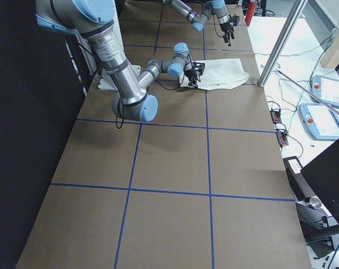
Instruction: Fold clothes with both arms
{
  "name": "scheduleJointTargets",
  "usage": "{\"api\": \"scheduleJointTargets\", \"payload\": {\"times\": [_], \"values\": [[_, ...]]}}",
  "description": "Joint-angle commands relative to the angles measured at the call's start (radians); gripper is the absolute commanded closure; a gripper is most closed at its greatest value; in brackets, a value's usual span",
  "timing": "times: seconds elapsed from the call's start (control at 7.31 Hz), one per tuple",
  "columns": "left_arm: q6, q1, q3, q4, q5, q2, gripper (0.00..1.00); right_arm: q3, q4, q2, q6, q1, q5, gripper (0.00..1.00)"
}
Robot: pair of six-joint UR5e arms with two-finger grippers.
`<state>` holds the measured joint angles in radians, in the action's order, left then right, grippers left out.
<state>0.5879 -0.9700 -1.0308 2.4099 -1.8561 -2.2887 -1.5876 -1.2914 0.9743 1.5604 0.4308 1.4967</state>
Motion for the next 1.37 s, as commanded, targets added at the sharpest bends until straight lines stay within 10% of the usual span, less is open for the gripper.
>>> {"api": "scheduleJointTargets", "payload": {"times": [0.0, 0.14, 0.27, 0.82, 1.23], "values": [[0.001, 0.004, 0.0, 0.003, 0.0, 0.0, 0.0, -0.167, -0.002, 0.142, 0.009, -0.066, -0.046, 1.0], [0.012, 0.004, -0.003, 0.003, 0.0, 0.0, 0.0, -0.214, 0.0, 0.186, 0.007, -0.069, -0.05, 0.89], [0.03, 0.007, -0.014, 0.003, 0.0, 0.0, 0.0, -0.219, 0.0, 0.196, -0.002, -0.072, -0.064, 0.01], [0.055, 0.025, -0.021, 0.003, 0.0, 0.0, 0.0, -0.261, -0.002, 0.187, -0.235, -0.118, -0.082, 0.0], [0.056, 0.025, -0.023, 0.005, 0.0, 0.0, 0.0, -0.261, -0.025, 0.188, -0.463, -0.26, -0.288, 0.01]]}}
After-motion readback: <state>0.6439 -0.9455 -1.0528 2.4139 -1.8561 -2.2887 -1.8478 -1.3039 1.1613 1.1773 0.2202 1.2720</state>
